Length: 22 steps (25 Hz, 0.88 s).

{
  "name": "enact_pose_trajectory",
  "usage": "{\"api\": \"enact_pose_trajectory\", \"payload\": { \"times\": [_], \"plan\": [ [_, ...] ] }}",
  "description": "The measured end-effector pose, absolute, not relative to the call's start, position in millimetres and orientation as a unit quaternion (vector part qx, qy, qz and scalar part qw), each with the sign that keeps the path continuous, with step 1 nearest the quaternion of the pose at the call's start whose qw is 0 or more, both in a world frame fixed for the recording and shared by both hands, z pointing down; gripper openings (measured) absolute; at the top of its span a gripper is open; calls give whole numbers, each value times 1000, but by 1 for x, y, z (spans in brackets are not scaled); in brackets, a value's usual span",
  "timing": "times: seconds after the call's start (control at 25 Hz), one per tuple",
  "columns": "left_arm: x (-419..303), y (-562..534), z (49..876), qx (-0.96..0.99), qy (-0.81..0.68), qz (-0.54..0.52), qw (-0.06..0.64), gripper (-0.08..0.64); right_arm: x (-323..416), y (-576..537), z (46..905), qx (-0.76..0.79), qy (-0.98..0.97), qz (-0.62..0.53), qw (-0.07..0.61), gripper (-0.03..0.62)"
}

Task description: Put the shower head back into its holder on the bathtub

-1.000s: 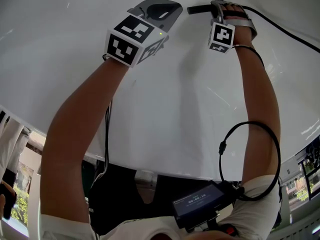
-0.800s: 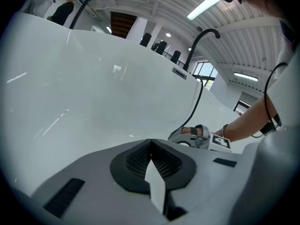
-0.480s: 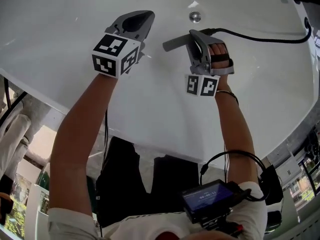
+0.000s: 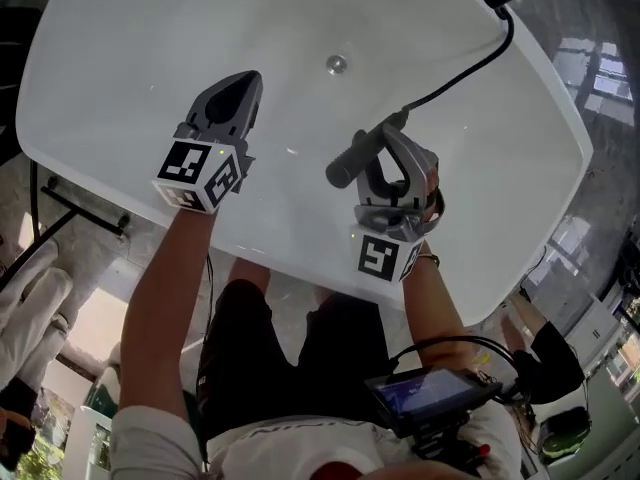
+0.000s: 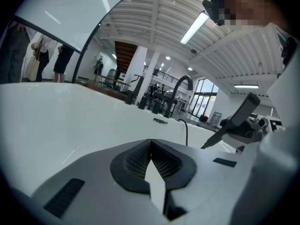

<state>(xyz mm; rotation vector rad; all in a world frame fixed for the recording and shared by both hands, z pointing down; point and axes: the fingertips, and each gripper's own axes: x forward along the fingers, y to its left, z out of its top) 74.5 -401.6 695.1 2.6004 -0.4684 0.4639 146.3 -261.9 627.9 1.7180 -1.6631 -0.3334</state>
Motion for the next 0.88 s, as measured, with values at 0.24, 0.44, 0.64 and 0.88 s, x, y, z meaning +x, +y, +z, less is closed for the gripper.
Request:
{"api": "enact_pose_trajectory", "payload": {
  "times": [0.24,0.44,0.64,0.88],
  "plan": [
    [133,-318,582,961,-126,142,202,17,198,-200,470,734,-607,-145,269,141],
    [159,-272,535,965,-93,122,212,17,238,-163,359,783,-566,-175,192,141],
    [173,-246,510,970,-74,121,199,17,271,-134,270,805,-531,-228,137,141],
    [197,-246,477,974,-65,107,191,17,314,-122,215,816,-501,-271,100,140]
  ]
}}
